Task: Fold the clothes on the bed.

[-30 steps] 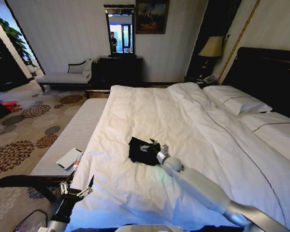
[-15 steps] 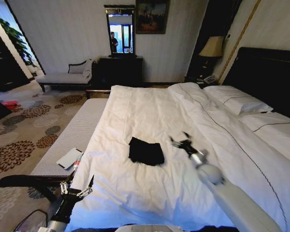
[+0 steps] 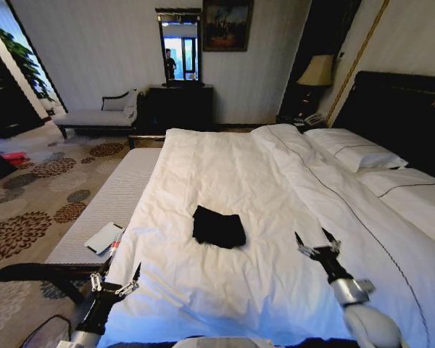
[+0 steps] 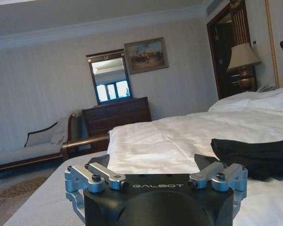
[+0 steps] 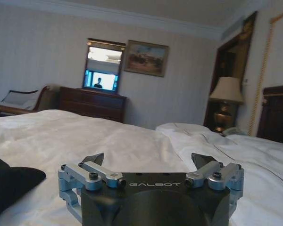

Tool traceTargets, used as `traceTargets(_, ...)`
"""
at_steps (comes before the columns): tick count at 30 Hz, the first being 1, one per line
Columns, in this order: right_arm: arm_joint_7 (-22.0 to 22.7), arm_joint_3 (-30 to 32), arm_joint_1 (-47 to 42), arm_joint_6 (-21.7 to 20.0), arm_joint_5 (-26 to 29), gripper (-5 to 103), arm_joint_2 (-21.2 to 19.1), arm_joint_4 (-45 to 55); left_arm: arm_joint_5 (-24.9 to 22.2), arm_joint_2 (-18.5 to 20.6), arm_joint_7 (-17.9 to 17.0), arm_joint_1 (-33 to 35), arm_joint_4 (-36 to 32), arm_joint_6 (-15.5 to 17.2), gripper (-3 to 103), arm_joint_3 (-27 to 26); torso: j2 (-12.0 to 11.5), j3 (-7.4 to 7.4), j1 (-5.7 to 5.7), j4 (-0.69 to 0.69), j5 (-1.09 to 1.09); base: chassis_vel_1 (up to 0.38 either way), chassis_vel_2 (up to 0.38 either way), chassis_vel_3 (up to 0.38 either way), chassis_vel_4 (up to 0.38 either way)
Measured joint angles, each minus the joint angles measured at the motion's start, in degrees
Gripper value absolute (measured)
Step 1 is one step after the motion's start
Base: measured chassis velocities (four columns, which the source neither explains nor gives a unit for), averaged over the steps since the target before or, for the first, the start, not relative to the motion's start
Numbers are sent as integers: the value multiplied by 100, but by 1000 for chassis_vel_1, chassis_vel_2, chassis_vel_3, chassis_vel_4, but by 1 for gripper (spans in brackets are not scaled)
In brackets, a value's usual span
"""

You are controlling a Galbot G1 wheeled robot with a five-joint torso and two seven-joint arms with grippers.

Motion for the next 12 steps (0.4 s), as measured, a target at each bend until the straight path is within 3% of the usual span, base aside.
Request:
traceTargets(4,-27,45,-54,225,-6,100,107,-117,0,0,0,0,0,0,100,0,0,0,0,0,0,0,0,0,0)
traceTargets(12,-90,107,9,337,46,100,-99,-258,0,0,0,0,0,0,100,0,-1,1,0,1,0,0,0,0,0)
